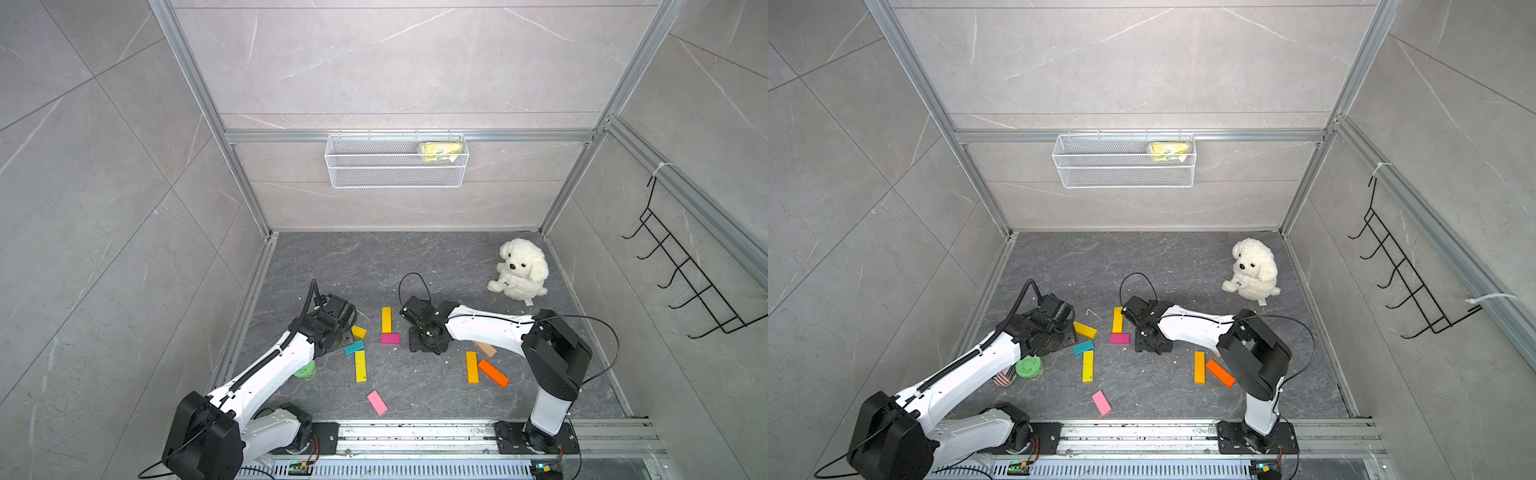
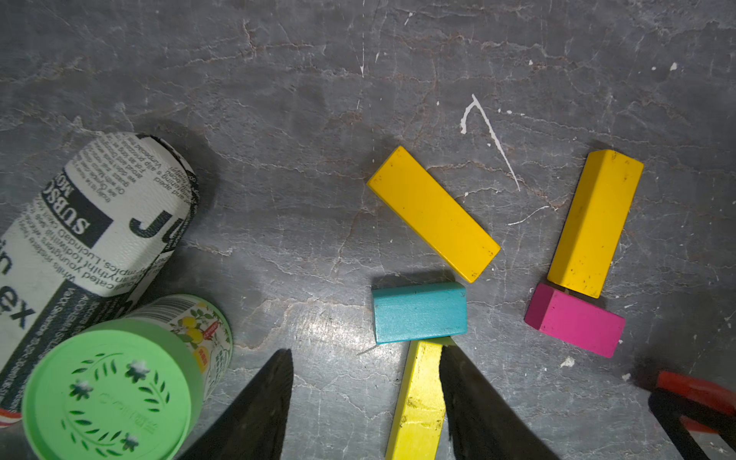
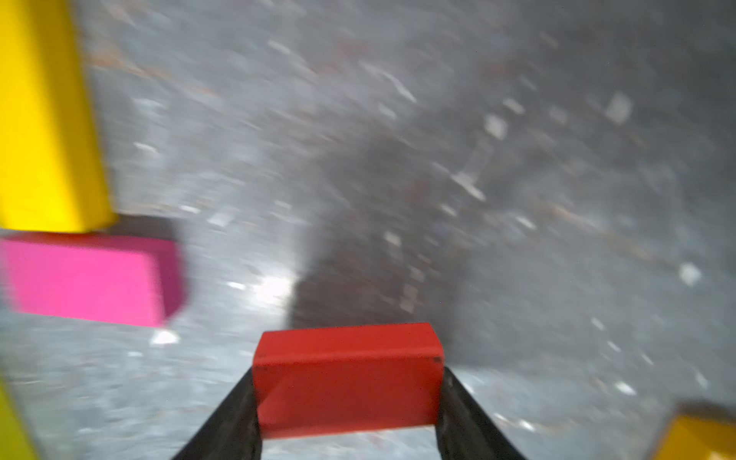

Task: Assemble the letter h with building blocks
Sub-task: Assemble the building block at the center of the board.

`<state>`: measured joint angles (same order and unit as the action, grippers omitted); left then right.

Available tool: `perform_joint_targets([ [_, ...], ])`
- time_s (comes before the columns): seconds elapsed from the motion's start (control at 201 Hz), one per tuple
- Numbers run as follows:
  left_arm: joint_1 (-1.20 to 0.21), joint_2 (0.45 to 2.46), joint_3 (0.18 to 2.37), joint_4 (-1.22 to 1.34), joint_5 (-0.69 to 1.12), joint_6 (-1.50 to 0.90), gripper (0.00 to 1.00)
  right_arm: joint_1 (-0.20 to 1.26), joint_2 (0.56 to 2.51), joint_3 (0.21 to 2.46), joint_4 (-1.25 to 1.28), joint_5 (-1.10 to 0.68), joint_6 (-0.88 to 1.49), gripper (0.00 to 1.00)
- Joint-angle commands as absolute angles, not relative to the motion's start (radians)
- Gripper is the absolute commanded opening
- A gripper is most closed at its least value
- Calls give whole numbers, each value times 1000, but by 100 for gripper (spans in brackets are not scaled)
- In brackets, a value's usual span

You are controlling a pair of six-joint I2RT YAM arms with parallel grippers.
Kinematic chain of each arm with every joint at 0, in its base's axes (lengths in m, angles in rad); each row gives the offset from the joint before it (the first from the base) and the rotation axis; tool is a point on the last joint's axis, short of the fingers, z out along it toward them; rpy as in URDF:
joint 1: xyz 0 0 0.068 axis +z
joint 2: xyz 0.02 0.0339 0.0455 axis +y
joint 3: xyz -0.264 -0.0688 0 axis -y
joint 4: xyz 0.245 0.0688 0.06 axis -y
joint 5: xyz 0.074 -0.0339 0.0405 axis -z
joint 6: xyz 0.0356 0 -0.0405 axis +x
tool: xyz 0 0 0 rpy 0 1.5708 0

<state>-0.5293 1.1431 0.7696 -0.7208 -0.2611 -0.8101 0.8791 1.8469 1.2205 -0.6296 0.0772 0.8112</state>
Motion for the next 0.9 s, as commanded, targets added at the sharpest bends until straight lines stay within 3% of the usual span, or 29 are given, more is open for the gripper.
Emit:
perform_joint_targets([
  [0.0,-524,1121,783,-753,-283,-809,64,883,1888,1271,-633,49,771,55],
  [0.528,-523,1134,762,-737,-273,-812,63,888,1951,1305,-637,74,787,56],
  [0.682,-524,1132,755,-733,-271,-814,63,889,1953,1309,-649,88,794,74],
  [0.891,-524,1135,759,-731,-266,-810,63,888,1931,1320,-670,110,804,83],
])
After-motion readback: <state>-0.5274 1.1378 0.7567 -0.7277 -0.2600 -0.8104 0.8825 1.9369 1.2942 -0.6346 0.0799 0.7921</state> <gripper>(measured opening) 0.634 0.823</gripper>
